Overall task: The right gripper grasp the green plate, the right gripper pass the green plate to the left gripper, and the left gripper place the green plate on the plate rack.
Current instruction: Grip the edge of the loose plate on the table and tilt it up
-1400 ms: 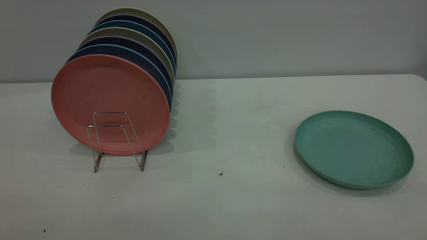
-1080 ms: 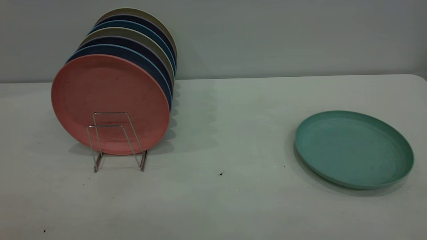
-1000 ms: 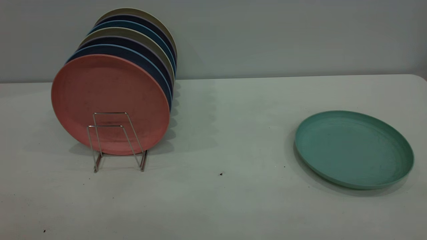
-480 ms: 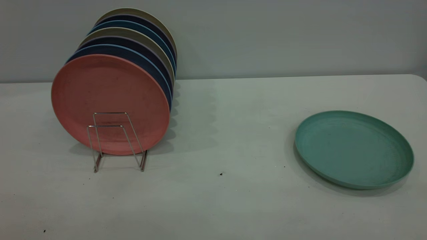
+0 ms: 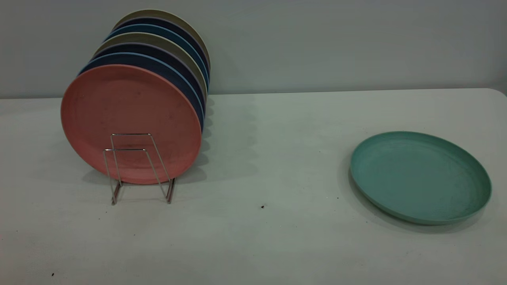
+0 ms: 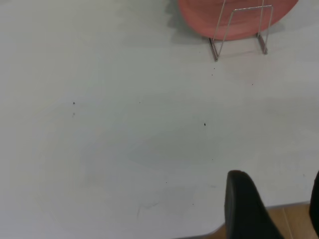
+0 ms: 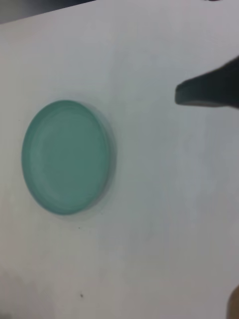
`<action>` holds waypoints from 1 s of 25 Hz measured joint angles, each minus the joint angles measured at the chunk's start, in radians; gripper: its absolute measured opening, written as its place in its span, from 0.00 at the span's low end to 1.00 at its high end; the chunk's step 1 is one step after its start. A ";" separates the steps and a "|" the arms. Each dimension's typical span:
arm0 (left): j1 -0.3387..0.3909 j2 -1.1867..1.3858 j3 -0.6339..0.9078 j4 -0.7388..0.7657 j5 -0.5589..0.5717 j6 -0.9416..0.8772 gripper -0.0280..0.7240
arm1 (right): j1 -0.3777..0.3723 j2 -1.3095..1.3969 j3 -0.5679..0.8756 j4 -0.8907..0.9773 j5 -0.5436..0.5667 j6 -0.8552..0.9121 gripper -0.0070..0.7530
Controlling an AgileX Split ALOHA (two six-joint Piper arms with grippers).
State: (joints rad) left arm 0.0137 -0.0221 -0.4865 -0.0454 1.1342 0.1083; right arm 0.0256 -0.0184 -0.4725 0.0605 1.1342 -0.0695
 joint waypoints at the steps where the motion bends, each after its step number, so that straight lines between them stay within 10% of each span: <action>1: 0.000 0.000 0.000 0.000 0.000 0.000 0.50 | 0.000 0.000 0.000 0.000 0.000 0.000 0.59; 10: 0.000 0.089 -0.065 0.045 -0.001 -0.042 0.53 | 0.000 0.082 -0.023 0.048 -0.055 -0.001 0.62; 25: 0.000 0.986 -0.393 0.039 -0.272 -0.024 0.79 | 0.000 0.868 -0.196 0.269 -0.380 -0.181 0.73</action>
State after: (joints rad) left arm 0.0137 0.9638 -0.8794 -0.0065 0.8619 0.0845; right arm 0.0256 0.8499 -0.6681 0.3291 0.7546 -0.2505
